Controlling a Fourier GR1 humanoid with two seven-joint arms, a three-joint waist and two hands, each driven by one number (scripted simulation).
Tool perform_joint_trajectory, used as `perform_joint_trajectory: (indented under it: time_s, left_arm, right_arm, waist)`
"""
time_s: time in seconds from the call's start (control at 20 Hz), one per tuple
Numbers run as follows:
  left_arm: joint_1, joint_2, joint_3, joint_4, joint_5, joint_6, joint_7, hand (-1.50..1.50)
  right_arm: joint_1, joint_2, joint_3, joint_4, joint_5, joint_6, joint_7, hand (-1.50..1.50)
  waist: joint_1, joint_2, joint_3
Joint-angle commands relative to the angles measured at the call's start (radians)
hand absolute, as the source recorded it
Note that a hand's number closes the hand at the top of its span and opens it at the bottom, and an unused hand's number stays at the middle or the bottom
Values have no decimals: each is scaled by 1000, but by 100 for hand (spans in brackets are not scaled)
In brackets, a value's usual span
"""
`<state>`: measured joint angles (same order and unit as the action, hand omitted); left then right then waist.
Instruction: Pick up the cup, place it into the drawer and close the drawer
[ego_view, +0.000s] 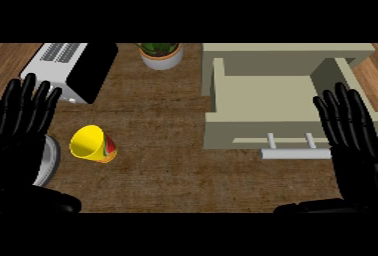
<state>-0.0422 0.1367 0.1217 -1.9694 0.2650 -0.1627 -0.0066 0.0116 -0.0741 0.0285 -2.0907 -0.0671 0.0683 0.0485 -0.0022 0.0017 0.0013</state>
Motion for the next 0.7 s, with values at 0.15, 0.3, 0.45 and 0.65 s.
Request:
perform_joint_trajectory:
  time_s: [0.15, 0.3, 0.45, 0.65]
  left_arm:
    - [-1, 28, 79, 86, 137, -84, 3, -150]
    - [-67, 35, 80, 139, 119, -73, 6, -150]
    - [-127, 18, 47, 152, 78, -10, 48, -150]
    - [-140, 44, 94, 189, 116, -43, 28, -150]
  right_arm:
    - [-78, 21, 18, 62, -1, -7, 43, -150]
    - [-37, 20, -21, 38, -34, 3, 16, -150]
    - [-73, 15, 2, 45, -10, 6, 54, -150]
    - [-82, 0, -58, 54, -59, 25, 42, -150]
  waist:
    - [4, -2, -1]
    - [1, -2, -1]
    - [1, -2, -1]
    - [1, -2, -1]
